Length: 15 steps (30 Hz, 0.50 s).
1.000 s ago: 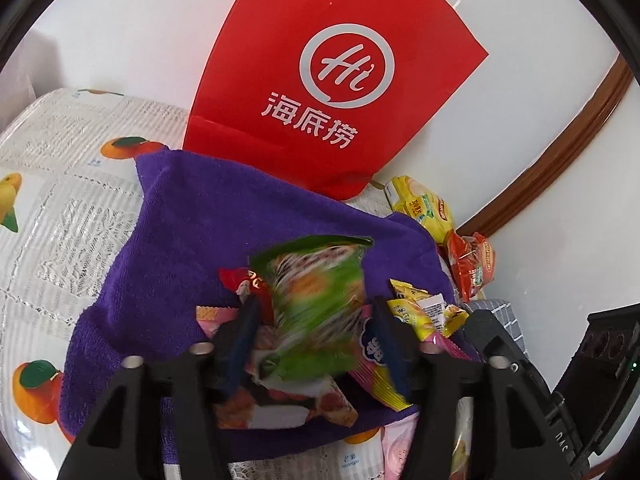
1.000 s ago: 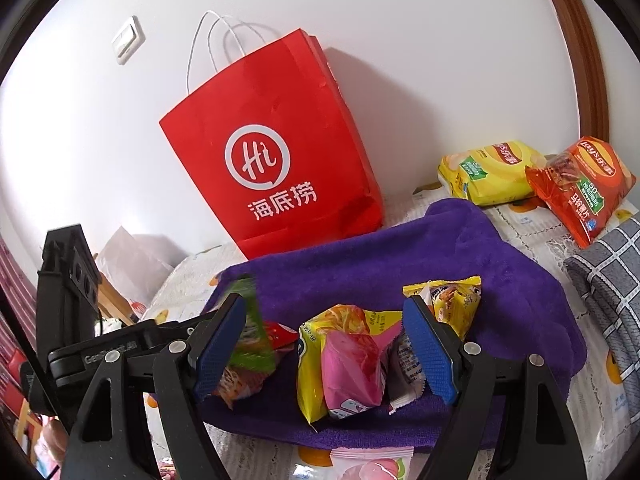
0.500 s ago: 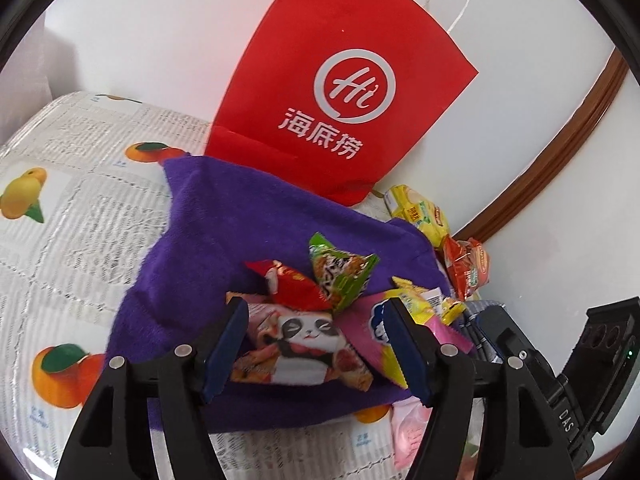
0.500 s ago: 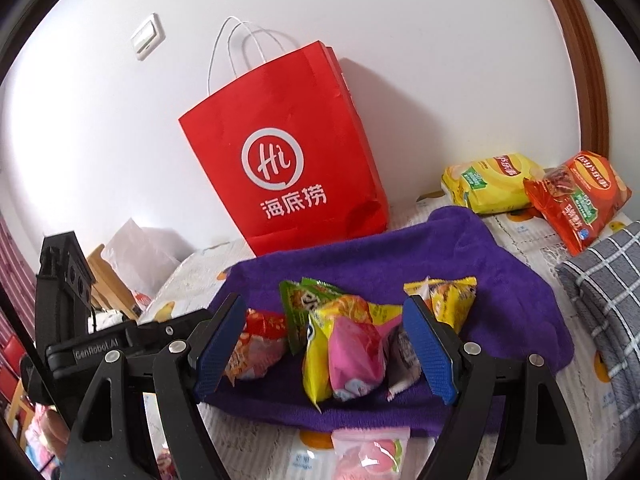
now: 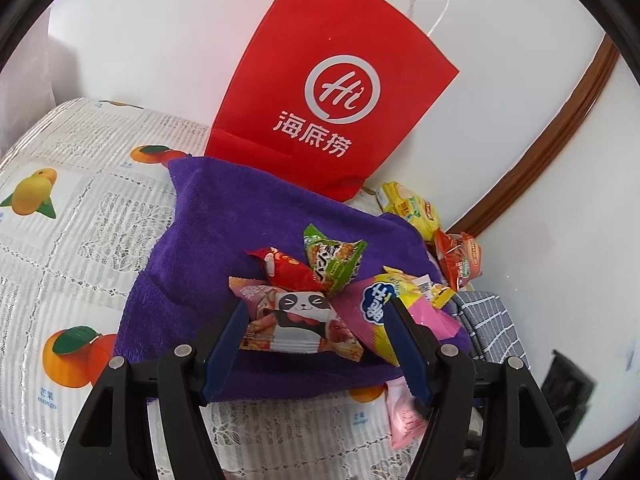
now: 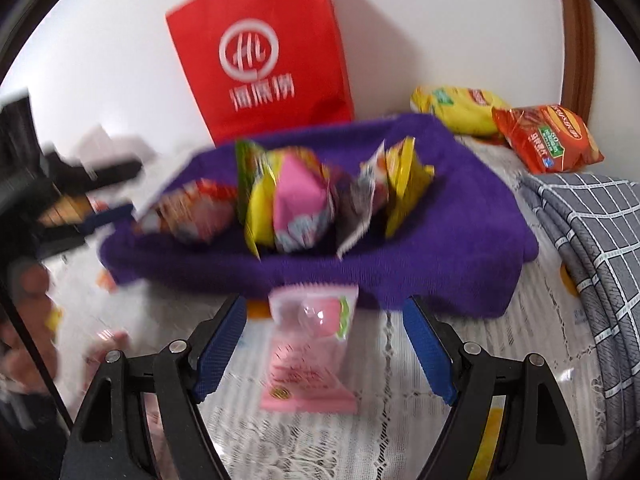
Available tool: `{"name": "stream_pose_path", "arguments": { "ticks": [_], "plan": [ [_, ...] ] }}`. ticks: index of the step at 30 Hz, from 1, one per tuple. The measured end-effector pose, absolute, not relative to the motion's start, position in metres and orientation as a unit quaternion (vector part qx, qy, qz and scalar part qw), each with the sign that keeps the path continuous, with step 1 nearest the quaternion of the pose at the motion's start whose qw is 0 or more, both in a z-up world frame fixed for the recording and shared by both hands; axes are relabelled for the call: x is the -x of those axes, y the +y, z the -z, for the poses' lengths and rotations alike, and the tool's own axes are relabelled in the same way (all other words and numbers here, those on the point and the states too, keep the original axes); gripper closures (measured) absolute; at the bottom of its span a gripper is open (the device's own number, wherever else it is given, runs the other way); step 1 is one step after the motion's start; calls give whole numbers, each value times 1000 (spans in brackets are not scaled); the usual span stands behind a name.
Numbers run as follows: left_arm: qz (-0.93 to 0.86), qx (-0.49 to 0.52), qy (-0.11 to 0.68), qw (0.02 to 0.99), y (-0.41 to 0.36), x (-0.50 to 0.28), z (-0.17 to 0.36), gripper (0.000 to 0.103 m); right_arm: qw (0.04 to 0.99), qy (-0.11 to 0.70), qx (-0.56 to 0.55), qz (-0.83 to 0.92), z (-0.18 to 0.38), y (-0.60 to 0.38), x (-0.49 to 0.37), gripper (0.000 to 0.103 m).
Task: Organize snacks
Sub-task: 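Grasp the pink peach candy packet on the bedspread with the right gripper, then grasp the pink bear lollipop packet with the left gripper while the right holds the peach packet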
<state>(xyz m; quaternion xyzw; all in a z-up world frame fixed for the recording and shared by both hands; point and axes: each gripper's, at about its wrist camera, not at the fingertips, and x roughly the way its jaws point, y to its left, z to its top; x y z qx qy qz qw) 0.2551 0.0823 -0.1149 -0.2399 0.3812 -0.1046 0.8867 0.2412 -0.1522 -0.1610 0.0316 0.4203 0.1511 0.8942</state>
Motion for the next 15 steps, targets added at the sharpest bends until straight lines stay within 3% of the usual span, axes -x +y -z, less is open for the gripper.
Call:
{"name": "stream_pose_path", "arguments": {
  "ticks": [3, 8, 15],
  "plan": [
    [107, 239, 380, 887, 82, -253, 113, 35, 884, 442, -3, -149, 171, -142, -245, 24],
    [112, 244, 381, 885, 83, -250, 112, 35, 880, 457, 54, -115, 179, -129, -243, 37],
    [112, 240, 385, 884, 83, -247, 113, 35, 884, 454, 51, -101, 179, -133, -230, 55]
  ]
}}
